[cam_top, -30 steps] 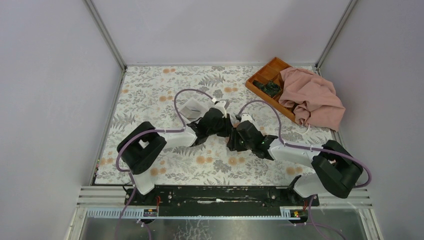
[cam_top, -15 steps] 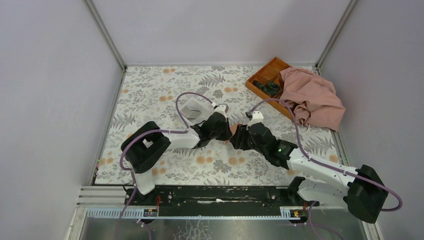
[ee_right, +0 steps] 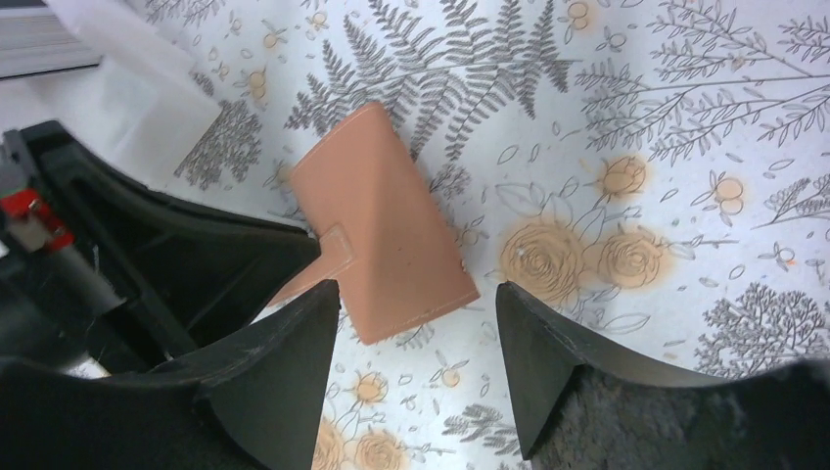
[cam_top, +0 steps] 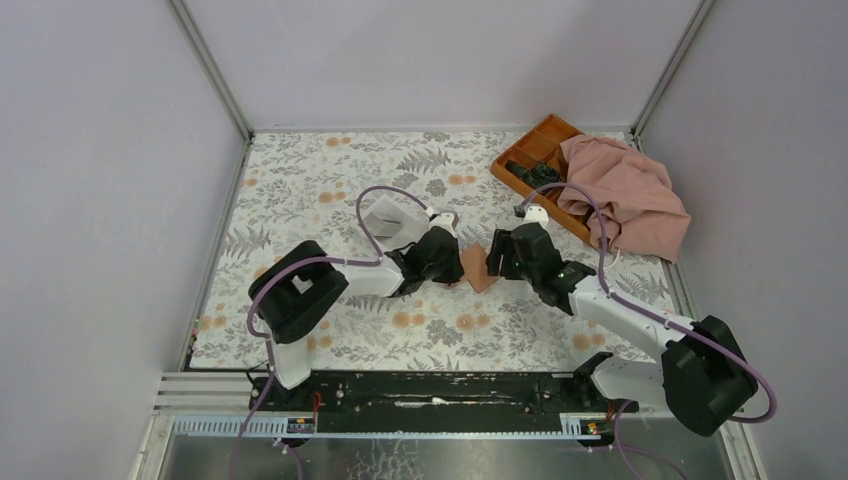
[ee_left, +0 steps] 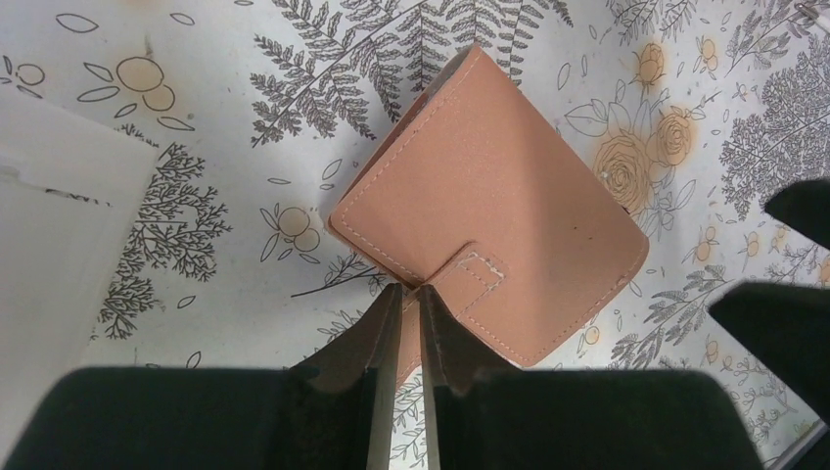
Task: Put the credit cards into the card holder
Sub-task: Close the card holder at the center of the board.
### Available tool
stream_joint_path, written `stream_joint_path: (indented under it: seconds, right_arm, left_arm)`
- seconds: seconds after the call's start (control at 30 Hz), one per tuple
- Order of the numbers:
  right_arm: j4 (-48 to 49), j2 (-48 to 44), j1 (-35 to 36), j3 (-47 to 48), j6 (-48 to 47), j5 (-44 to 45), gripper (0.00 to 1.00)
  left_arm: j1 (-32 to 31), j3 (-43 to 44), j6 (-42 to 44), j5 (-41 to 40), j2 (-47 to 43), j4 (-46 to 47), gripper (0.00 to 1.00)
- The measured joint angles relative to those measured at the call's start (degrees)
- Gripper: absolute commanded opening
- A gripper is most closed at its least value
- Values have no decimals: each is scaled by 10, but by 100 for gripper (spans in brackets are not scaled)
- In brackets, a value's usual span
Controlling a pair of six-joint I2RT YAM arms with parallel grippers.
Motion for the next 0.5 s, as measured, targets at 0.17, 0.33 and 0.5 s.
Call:
stream_joint_path:
  seconds: [0.17, 0.33, 0.5]
  right_arm:
    - [33, 40, -53, 0, -14, -53, 70]
    - [79, 85, -85, -5, -14, -121, 70]
    - [126, 118, -122, -19, -9, -171, 70]
  left_arm:
    - [-1, 10, -1, -4, 8, -5, 18]
    - [-3, 13, -1, -10, 10, -12, 18]
    - [-3, 15, -1, -15, 12, -22, 18]
